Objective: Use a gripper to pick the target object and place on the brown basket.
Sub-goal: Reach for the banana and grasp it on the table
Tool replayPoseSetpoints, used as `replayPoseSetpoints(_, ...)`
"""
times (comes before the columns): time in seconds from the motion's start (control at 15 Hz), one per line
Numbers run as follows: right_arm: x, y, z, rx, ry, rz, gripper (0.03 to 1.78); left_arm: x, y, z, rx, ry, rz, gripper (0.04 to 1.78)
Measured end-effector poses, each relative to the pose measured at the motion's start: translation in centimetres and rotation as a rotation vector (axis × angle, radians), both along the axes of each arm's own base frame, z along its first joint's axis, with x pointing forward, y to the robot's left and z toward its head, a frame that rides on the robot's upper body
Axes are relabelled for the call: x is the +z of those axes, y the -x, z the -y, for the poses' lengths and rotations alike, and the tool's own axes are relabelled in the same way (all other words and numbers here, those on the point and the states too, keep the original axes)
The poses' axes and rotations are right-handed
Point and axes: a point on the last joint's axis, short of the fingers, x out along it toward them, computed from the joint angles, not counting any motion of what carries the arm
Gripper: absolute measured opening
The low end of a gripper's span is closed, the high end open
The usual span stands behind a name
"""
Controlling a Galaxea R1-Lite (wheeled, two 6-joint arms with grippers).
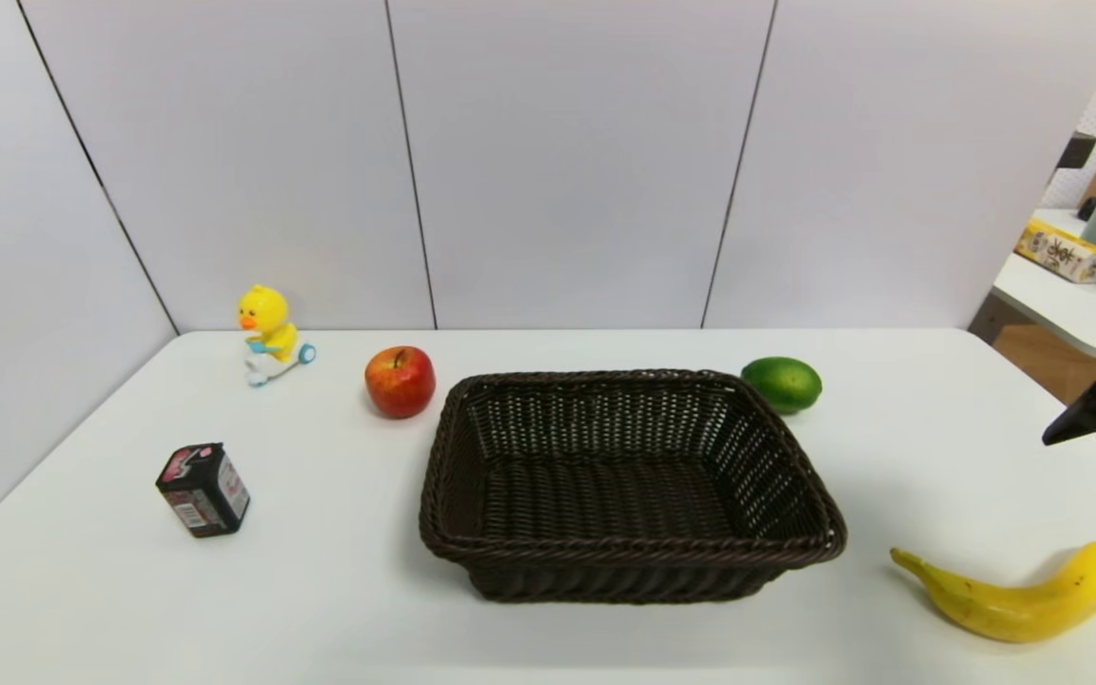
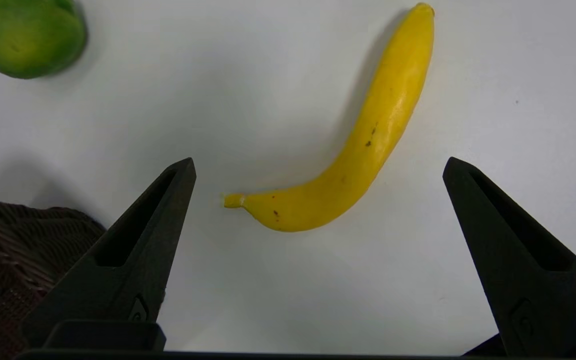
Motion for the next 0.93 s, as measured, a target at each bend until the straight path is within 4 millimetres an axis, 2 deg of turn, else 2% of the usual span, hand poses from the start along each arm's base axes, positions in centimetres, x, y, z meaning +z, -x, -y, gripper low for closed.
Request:
replayPoseSetpoints(0.4, -3.7, -2.8, -0.2, -0.136, -0.061, -0.21, 1.71, 0.0, 0.0, 0.0, 0.0, 0.0, 0.0, 1.69)
replayPoseSetpoints(0.73, -6.6, -5.5, -0.2, -0.209, -0.085, -0.323, 1.71, 0.0, 0.0, 0.0, 0.0, 0.0, 0.0, 1.69)
replayPoseSetpoints(0.93, -7.7, -6.3, -0.2, -0.217, -0.147, -0.372, 1.71, 0.0, 0.0, 0.0, 0.0, 0.0, 0.0, 1.69)
